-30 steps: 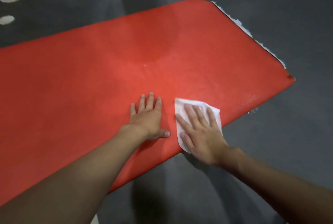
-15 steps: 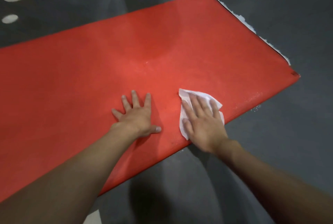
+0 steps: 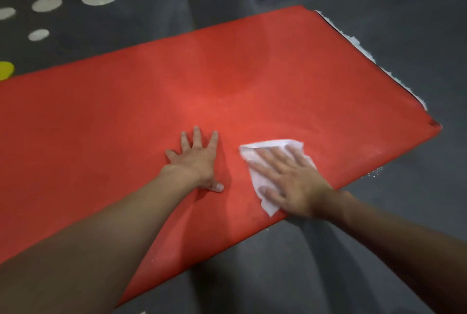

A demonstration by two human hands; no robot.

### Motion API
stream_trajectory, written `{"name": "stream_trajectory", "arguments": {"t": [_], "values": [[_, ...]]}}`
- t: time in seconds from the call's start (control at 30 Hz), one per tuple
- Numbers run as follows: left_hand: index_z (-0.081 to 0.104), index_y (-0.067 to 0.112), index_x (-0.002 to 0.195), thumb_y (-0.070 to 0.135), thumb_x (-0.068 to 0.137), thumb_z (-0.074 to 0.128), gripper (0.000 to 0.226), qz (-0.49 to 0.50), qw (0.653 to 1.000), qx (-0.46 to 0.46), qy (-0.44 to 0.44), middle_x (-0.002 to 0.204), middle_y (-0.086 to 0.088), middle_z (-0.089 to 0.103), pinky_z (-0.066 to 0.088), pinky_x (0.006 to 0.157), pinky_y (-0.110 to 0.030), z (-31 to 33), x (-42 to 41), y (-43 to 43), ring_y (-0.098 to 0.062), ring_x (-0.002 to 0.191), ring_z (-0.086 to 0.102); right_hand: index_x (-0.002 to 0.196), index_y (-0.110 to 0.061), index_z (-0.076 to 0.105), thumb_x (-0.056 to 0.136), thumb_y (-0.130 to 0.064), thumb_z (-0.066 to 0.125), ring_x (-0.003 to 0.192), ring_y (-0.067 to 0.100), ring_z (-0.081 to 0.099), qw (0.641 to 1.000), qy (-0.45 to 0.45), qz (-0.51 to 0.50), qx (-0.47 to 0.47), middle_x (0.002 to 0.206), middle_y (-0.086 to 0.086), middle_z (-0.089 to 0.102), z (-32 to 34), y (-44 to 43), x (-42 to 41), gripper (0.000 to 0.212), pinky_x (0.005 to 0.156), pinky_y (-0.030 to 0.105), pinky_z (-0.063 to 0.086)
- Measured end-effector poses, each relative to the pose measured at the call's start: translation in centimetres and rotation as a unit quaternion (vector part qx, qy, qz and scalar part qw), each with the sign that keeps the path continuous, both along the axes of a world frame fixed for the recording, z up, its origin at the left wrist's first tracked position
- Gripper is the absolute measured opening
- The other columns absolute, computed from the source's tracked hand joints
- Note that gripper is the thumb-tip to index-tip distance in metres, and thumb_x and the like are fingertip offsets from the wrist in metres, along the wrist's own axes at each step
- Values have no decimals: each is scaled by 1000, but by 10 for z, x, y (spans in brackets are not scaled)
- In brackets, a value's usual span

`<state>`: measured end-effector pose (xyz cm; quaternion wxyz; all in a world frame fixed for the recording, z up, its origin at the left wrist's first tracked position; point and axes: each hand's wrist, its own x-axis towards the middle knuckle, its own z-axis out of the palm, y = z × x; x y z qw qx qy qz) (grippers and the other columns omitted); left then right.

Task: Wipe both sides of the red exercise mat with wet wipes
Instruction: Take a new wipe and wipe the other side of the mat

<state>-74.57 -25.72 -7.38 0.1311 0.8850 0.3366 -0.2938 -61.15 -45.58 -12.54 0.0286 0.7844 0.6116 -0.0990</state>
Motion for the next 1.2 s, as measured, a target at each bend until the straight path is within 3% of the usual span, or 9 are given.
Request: {"name": "stream_trajectory", "arguments": {"t": [0.13,0.27,0.43,0.6,0.73,0.9,1.07,1.13,1.2], "values": [[-22,35,152,46,69,85,136,5,1000,-10,0,158,-9,-33,9,112,-71,-2,1,0,-39,147,-22,158,-27,2,92,-59,7,153,28,-3,989,-18,-149,-1,166,2,1,-8,20,-10,74,119,53,-7],[-22,34,152,46,70,84,134,4,1000,-9,-4,157,-9,-34,8,112,-71,-4,1,0,-39,147,-22,158,-33,10,95,-62,17,152,18,-8,1000,21,6,5,164,-7,-3,-6,15,-10,69,120,48,-2],[-21,35,152,49,70,82,133,-4,1000,-4,-6,158,-8,-33,8,113,-70,-5,-2,1,-37,147,-22,157,-31,-2,89,-65,1,151,20,-18,989,-10,-146,-3,164,-4,-15,-2,36,20,76,120,49,-11],[-22,35,152,51,69,83,135,-1,1000,-8,-6,158,-8,-34,9,112,-70,-3,0,2,-37,147,-22,157,-37,9,96,-66,15,152,20,-11,999,10,50,-5,165,-5,-6,-1,28,6,68,120,48,-8],[-17,39,152,60,65,81,133,-28,1000,7,2,161,-6,-24,15,111,-67,-3,-3,7,-36,149,-14,156,-35,14,91,-68,20,152,23,-14,996,9,-92,12,166,8,-5,1,45,24,73,121,45,-10],[24,39,148,56,88,56,70,54,990,45,-126,154,-6,20,29,108,-62,2,14,33,-33,142,20,157,-36,13,98,-61,17,152,25,-2,998,11,51,20,165,2,5,-10,48,-6,64,121,49,-1],[-1,37,155,52,100,24,63,89,987,69,-114,165,0,-12,4,114,-67,-30,6,38,-31,150,-11,158,-32,6,98,-52,12,153,22,-3,991,-19,-126,38,167,1,4,-6,70,16,64,122,50,-2],[6,38,155,52,98,23,61,87,980,119,-132,165,-2,-2,7,112,-68,-39,7,33,-33,150,-3,157,-24,17,98,-50,18,152,27,7,993,-19,-108,40,165,7,14,-9,75,-14,65,120,55,5],[26,39,148,51,95,30,54,88,965,178,-174,157,-5,22,20,107,-67,-37,14,37,-35,142,18,158,-26,17,99,-52,23,152,24,7,1000,-1,14,28,165,2,13,-10,68,-17,65,121,53,6]]}}
